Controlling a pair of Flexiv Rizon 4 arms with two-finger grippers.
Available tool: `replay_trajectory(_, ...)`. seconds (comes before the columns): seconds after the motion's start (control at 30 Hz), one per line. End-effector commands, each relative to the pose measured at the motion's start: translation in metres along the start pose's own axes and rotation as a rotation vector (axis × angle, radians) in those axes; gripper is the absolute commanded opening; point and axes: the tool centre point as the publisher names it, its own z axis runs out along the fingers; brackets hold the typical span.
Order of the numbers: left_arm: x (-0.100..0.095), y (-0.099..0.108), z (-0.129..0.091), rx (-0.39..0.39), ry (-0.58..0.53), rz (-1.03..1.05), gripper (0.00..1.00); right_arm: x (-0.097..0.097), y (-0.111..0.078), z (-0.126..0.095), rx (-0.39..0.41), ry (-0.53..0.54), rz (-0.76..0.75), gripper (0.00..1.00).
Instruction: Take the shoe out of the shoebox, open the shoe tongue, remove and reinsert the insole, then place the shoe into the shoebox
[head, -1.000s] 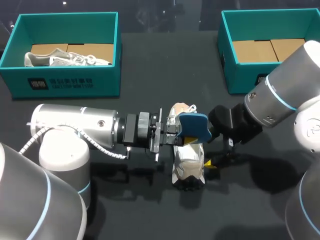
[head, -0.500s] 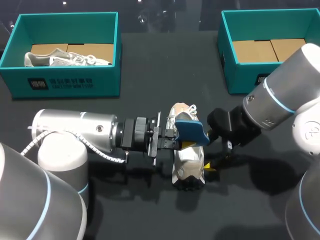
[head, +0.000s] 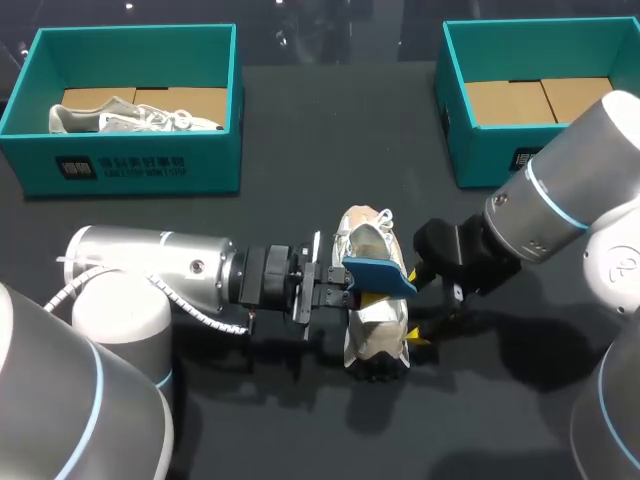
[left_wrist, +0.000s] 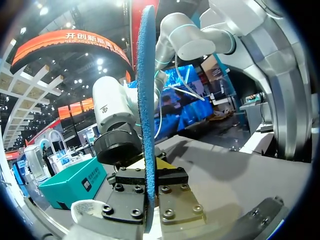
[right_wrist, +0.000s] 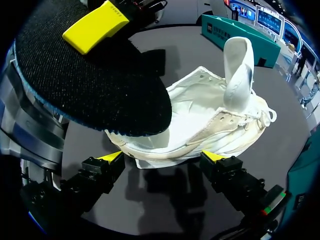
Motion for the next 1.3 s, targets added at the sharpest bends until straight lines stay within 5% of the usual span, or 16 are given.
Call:
replay_trajectory(0.03,0.002,0.003,0.001,0.01,-0.004,0.006,0.0,0.001,0.0,0.002,0.002,-0.003,0.0,1.0)
replay_trajectory(1.3,-0.003,0.043,-0.002,-0.015,-0.024,0.014,0.0,0.001,0.0,0.002,0.002,-0.003,0.0,1.0)
